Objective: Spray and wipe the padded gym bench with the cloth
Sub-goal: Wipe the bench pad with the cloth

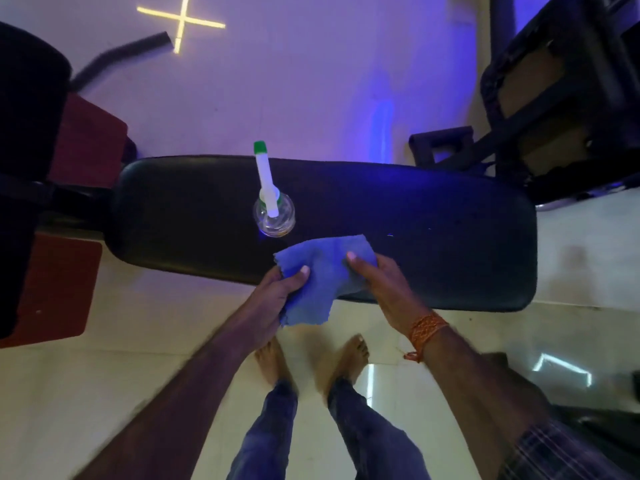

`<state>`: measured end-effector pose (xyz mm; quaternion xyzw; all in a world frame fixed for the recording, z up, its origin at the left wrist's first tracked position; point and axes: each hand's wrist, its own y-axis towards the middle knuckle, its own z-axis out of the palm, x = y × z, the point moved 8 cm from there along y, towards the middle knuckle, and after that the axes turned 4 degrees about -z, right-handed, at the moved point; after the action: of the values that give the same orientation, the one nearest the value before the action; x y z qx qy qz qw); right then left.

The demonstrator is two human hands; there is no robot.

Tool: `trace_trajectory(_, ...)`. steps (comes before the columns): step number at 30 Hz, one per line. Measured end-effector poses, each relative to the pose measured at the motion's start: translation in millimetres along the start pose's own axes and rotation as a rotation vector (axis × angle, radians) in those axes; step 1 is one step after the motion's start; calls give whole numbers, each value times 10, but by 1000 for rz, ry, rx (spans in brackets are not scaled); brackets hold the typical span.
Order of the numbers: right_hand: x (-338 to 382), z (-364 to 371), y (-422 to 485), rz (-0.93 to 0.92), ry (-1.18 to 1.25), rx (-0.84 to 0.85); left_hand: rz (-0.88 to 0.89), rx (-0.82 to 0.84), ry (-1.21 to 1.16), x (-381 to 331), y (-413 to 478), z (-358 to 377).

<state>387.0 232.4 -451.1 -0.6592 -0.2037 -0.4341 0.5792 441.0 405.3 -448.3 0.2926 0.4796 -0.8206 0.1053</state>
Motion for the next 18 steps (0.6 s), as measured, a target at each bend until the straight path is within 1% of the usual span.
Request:
trace_trajectory(2, 203, -284, -41, -147, -148, -147, -9, 23, 31, -8, 63, 202)
trace_trajectory(4, 366, -553, -71, -224, -308, -273, 5, 35, 125, -22, 156, 408)
trace_trajectory(5, 409, -672, -75, -230, -334, -293, 23, 26, 183, -41, 210, 505)
trace_trajectory(8, 391, -1051, -62, -184, -290, -245, 120, -80, 333, -132, 453, 756)
trace_trajectory(9, 405, -1215, -64, -191, -329, -259, 167, -115, 393, -172, 552, 857)
trace_trajectory(11, 441, -1583, -68, -234, -450, -343, 260, -153, 557, -228, 775, 1130)
trace_trajectory(13, 466, -1982, -61, -265, -541, -448, 319, -146, 757, -221, 998, 1499)
trace_trajectory(15, 473, -2367, -13, -264, -605, -515, 361, -127, 911, -252, 1189, 1912)
trace_trajectory(18, 554, -2932, 95, -285, -694, -595, 380, -65, 995, -337, 1512, 2524)
